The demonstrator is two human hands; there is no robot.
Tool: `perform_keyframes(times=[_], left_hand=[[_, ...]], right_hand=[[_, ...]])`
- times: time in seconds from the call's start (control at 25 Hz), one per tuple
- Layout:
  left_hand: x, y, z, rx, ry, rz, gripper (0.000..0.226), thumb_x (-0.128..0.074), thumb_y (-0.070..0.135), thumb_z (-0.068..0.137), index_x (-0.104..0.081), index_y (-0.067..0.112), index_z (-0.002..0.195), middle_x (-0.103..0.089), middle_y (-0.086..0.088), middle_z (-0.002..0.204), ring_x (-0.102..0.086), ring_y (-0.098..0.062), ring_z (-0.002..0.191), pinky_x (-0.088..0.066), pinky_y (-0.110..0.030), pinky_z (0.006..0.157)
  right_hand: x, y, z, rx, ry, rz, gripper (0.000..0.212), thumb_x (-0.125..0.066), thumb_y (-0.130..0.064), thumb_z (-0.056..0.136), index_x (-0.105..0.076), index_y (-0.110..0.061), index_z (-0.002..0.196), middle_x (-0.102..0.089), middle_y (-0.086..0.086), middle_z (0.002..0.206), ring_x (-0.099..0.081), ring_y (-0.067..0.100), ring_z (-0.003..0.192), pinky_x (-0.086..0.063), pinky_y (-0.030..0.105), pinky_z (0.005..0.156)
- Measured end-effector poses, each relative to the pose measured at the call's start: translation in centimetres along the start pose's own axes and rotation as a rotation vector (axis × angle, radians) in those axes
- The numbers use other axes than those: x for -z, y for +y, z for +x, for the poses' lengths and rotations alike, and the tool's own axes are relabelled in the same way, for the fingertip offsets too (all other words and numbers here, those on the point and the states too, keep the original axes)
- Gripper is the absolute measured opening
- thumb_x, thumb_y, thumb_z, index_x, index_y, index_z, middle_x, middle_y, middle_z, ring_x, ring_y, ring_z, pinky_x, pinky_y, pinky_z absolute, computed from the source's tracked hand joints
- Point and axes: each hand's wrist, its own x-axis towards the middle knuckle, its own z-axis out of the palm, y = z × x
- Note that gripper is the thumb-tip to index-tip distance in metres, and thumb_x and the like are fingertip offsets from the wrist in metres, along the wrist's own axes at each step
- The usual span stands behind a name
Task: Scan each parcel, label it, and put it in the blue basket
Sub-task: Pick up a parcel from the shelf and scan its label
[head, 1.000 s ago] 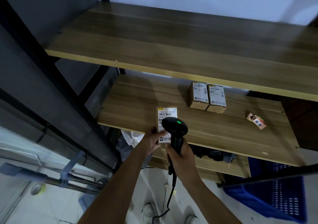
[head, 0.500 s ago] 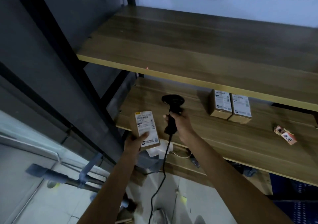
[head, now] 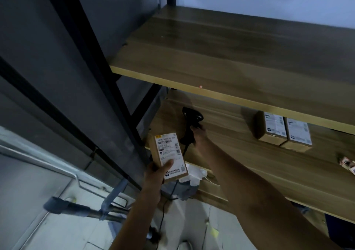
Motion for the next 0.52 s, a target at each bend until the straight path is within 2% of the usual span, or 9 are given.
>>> perform_keyframes(times=[0.12, 0.24, 0.36, 0.44, 0.52], left_hand=[[0.0, -0.1, 0.2, 0.006, -0.028, -0.011, 0.07, -0.091, 0.024, 0.055, -0.065, 0.008, 0.118, -0.072, -0.015, 0.111, -0.07, -0.035, 0.1, -0.053, -0.059, 0.088], [0.1, -0.3, 0.2, 0.021, -0.054, 0.006, 0.073, -0.09, 0.028, 0.053, -0.064, 0.01, 0.119, -0.073, -0.013, 0.111, -0.07, -0.033, 0.101, -0.053, -0.056, 0.091], [-0.2, -0.4, 0.1, 0.04, -0.061, -0.001, 0.064, -0.088, 0.024, 0.061, -0.065, 0.01, 0.119, -0.073, -0.013, 0.11, -0.07, -0.033, 0.101, -0.053, -0.055, 0.092], [-0.5, -0.6, 0.1, 0.044, -0.054, 0.001, 0.054, -0.085, 0.018, 0.067, -0.065, 0.01, 0.117, -0.073, -0.013, 0.11, -0.07, -0.033, 0.1, -0.053, -0.057, 0.092], [-1.2, -0.5, -0.2, 0.049, -0.052, 0.002, 0.051, -0.084, 0.015, 0.069, -0.066, 0.01, 0.116, -0.073, -0.014, 0.11, -0.07, -0.034, 0.1, -0.053, -0.057, 0.091]], right_hand=[[-0.3, 0.7, 1.6, 0.016, 0.023, -0.104, 0.043, -0.052, -0.009, 0.095, -0.045, -0.013, 0.137, -0.057, 0.011, 0.125, -0.06, 0.03, 0.109, -0.053, 0.042, 0.091], [0.2, 0.6, 1.8, 0.077, 0.101, -0.349, 0.03, -0.051, -0.016, 0.096, -0.058, -0.009, 0.124, -0.064, 0.008, 0.102, -0.063, 0.024, 0.091, -0.053, 0.032, 0.07], [1.2, 0.3, 1.7, 0.152, 0.143, -0.618, 0.027, -0.055, -0.022, 0.094, -0.061, -0.01, 0.117, -0.066, 0.005, 0.102, -0.063, 0.02, 0.089, -0.049, 0.028, 0.067], [1.9, 0.1, 1.3, 0.215, 0.142, -0.72, 0.026, -0.055, -0.024, 0.094, -0.06, -0.011, 0.116, -0.066, 0.005, 0.104, -0.062, 0.018, 0.088, -0.048, 0.027, 0.067], [2.8, 0.0, 0.6, 0.292, 0.126, -0.763, 0.023, -0.054, -0.024, 0.094, -0.062, -0.014, 0.114, -0.067, 0.002, 0.102, -0.062, 0.014, 0.082, -0.045, 0.019, 0.059]])
